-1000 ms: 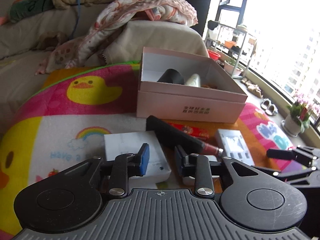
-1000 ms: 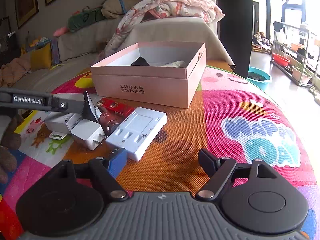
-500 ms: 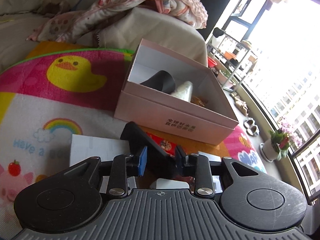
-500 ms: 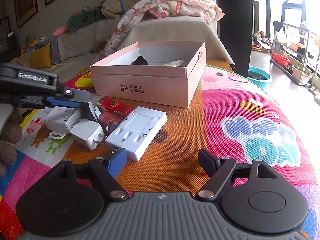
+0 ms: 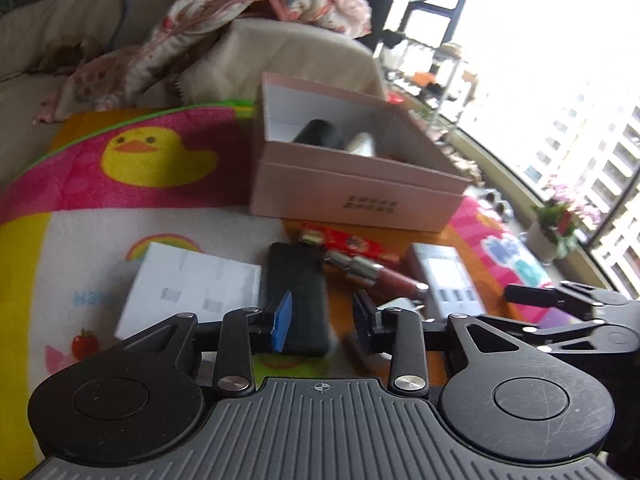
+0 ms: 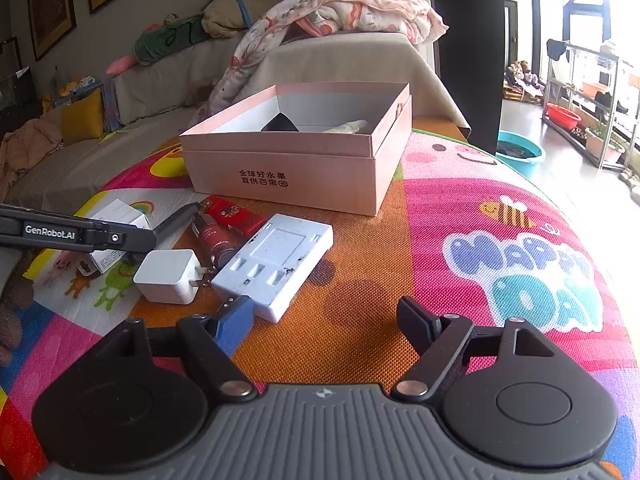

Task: Organize rigid objects
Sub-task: 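Reach the left gripper to the small white plug adapter and grasp it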

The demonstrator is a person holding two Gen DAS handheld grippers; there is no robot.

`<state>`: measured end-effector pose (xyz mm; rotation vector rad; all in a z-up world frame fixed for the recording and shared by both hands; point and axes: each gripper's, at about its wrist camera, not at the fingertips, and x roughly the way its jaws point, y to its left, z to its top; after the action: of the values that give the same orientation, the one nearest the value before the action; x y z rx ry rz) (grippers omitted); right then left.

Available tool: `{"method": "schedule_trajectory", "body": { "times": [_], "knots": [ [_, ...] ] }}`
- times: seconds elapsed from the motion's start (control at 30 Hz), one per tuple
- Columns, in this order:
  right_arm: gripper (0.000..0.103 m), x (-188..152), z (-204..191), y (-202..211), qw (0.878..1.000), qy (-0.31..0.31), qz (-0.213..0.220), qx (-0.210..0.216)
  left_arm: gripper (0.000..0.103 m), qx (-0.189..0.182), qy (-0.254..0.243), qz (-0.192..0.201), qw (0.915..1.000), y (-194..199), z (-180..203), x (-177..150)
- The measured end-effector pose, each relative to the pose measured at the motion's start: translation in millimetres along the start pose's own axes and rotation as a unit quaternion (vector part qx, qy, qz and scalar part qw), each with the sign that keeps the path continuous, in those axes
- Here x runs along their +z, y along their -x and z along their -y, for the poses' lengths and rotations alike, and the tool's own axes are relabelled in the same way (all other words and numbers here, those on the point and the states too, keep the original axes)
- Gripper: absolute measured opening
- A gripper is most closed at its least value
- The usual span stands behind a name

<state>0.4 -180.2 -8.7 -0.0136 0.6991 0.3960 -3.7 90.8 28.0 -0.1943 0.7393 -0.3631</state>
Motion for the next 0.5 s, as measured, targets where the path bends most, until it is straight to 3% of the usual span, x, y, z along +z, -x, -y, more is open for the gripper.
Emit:
{"method": "schedule_trajectory", "body": {
  "times": [0.07,0.17,0.3,0.37,0.5],
  "knots": [
    [0.079,0,0,0,1.000,0.000,0.000,0.000,0.037,-0.031,-0.035,0.003,0.9989,3,12,1],
    [0.079,0,-1,0,1.000,0.001,-0.001,-0.001,0.037,-0.025,-0.090,-0.007,0.9956,-6,30,4],
    [0.079,0,-1,0,1.000,0.000,-0.001,-0.001,0.038,-0.045,-0.091,-0.037,0.9941,-22,28,3],
    [0.079,0,-1,0,1.000,-0.001,0.000,0.000,0.044,-0.063,-0.101,-0.047,0.9918,-22,30,-2],
    [0.079,0,1,1,1.000,-0.009,0.001,0.004,0.045,-0.064,-0.167,-0.073,0.9812,-19,47,-21]
  ]
}}
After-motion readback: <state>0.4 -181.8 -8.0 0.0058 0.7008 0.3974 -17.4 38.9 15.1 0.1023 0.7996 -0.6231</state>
